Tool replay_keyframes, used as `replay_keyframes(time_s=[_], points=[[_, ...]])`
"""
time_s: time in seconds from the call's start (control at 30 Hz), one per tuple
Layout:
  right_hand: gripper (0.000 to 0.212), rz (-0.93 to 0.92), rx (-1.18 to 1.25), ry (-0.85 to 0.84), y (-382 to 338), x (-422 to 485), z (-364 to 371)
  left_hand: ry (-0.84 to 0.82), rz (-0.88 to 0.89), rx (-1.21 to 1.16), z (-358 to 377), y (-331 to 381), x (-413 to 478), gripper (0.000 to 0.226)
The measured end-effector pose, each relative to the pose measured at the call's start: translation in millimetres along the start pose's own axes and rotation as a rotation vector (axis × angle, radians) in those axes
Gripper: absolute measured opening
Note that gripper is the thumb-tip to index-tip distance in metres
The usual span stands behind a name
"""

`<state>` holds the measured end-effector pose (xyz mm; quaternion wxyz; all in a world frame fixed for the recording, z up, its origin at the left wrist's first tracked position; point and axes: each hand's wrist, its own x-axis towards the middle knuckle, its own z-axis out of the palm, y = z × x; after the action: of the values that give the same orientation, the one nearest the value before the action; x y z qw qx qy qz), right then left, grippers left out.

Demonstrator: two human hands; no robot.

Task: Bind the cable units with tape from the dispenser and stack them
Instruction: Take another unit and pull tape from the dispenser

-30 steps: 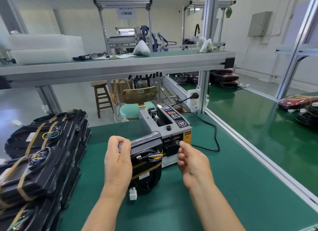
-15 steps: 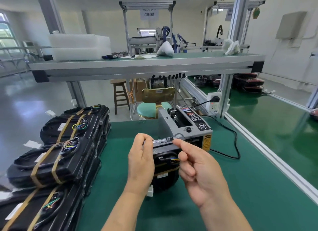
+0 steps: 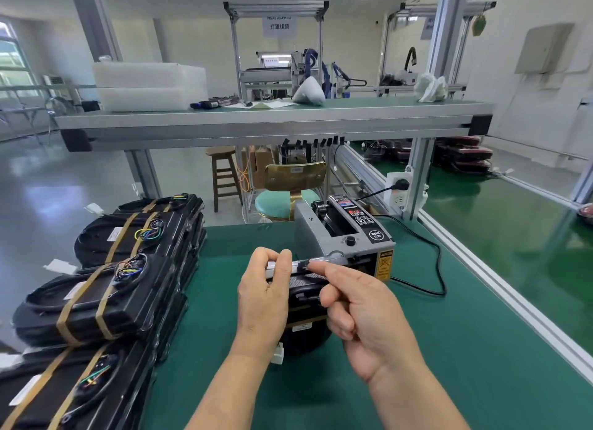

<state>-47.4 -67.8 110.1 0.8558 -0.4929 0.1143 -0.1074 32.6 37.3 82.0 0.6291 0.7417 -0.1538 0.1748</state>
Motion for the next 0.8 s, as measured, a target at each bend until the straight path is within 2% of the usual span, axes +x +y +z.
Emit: replay_keyframes(time_s=[0.8], points=[[0.027,-0.049,-0.034,0.045,4.8,3.7,1.2,-0.03,-0.093,-0.077,-1.4,4.4,0.8,0.029]])
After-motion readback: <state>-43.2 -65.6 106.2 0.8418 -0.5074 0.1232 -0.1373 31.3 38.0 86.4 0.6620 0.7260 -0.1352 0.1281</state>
